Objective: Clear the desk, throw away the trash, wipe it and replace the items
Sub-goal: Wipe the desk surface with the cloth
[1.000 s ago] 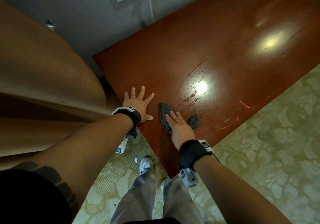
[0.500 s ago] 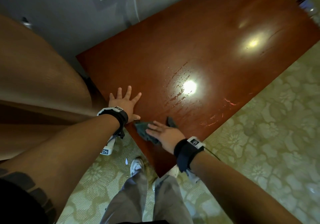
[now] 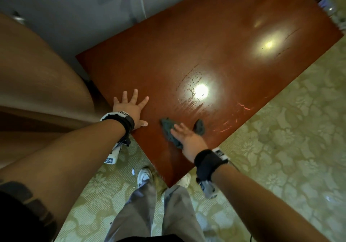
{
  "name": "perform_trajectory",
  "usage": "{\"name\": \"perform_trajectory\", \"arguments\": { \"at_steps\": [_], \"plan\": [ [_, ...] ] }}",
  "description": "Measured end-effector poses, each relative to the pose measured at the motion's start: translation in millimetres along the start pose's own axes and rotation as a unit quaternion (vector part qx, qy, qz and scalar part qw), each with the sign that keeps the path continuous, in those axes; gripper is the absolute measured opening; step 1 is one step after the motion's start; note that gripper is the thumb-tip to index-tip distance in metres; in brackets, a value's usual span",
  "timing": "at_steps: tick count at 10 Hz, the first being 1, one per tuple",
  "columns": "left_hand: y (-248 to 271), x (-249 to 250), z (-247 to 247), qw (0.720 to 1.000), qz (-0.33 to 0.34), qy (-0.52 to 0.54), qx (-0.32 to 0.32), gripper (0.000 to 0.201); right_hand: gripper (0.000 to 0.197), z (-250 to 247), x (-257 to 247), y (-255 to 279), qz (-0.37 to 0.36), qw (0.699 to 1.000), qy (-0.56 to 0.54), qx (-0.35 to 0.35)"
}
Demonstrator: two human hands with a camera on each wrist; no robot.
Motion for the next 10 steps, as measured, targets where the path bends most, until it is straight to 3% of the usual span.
{"name": "perform_trajectory", "arguments": {
  "at_steps": [2,4,6,8,10],
  "plan": [
    [2.8,1.4,-1.8,1.0,0.001,0.005,0.0,0.1,0.069,70.6,-72.7,41.7,-0.101,0.993,0.018,-0.054],
    [4.0,1.2,-1.9,1.0,0.006,0.011,0.002,0.1,0.065,54.1,-52.7,28.1,-0.156,0.985,0.073,-0.027],
    [3.1,0.5,-1.6,1.0,0.005,0.004,0.015,0.101,0.066,-30.4,32.6,-18.7,0.052,0.992,0.079,0.081],
    [1.5,0.1,-1.3,1.0,0.005,0.004,0.021,0.101,0.075,-3.4,15.9,-4.5,0.047,0.996,0.042,0.071],
    [5.0,1.6,-3.3,1.0,0.005,0.011,0.014,0.102,0.067,73.0,-38.7,52.8,-0.06,0.998,0.028,0.023]
  ]
}}
Point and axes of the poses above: each hand's wrist, its own y-axis away from the middle knuckle, its own z-axis out of the palm, x = y × z, the point moved 8 cm from there along -y, towards the middle knuckle, and after that the axes turned 1 degree about z, right-handed, at the moved point
